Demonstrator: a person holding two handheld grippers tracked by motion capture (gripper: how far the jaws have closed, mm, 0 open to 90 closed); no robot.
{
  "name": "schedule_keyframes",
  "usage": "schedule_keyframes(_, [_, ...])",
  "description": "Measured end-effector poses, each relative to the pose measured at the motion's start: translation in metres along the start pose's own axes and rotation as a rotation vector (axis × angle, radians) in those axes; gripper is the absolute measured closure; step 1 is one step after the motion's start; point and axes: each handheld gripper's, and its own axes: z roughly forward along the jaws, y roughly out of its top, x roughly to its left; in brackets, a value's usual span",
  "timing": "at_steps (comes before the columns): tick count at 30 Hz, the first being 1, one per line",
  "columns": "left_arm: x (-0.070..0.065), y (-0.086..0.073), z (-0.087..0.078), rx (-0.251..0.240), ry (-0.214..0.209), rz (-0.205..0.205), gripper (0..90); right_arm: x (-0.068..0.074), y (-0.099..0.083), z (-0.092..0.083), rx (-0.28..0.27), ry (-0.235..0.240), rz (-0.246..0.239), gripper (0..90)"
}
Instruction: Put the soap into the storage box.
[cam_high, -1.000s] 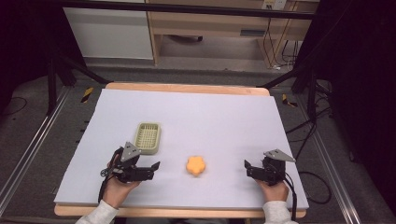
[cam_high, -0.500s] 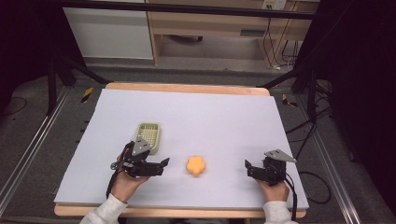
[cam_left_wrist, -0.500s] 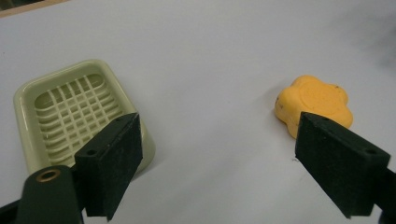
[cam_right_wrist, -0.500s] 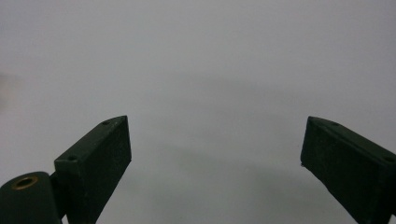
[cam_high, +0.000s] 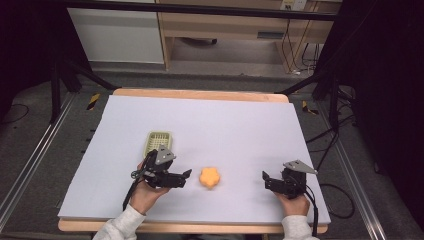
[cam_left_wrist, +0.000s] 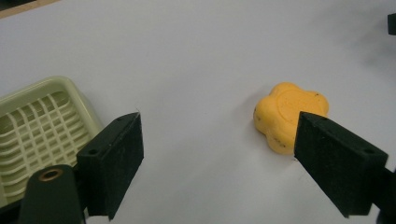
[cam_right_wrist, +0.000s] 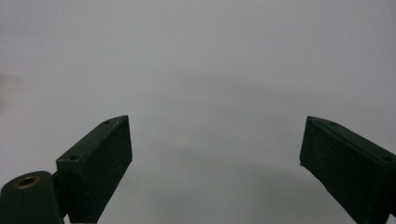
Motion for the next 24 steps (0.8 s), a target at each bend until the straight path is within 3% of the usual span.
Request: schedule_keyframes(24, [-0.027, 0.017, 0.027, 0.023, -0.058, 0.05, 17.6, 0.0, 0.0, 0.001, 0.009, 0.013, -0.001, 11.2])
